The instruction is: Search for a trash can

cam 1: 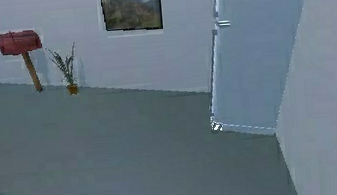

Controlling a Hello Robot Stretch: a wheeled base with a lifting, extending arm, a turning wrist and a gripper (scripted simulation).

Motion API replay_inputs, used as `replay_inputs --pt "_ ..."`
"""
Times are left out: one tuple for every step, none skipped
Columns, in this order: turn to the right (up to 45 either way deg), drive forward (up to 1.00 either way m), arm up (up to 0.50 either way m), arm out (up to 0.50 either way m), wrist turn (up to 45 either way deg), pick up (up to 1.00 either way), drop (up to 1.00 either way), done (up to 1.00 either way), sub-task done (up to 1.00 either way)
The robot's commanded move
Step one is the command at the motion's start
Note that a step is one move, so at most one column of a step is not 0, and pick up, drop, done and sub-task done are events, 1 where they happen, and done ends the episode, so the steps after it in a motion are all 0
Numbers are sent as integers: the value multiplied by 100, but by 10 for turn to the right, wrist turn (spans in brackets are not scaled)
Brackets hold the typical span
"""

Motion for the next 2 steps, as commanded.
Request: replay_inputs --pt "-420 0 0 0 0 0 0 0 0" --pt "0 100 0 0 0 0 0 0 0"
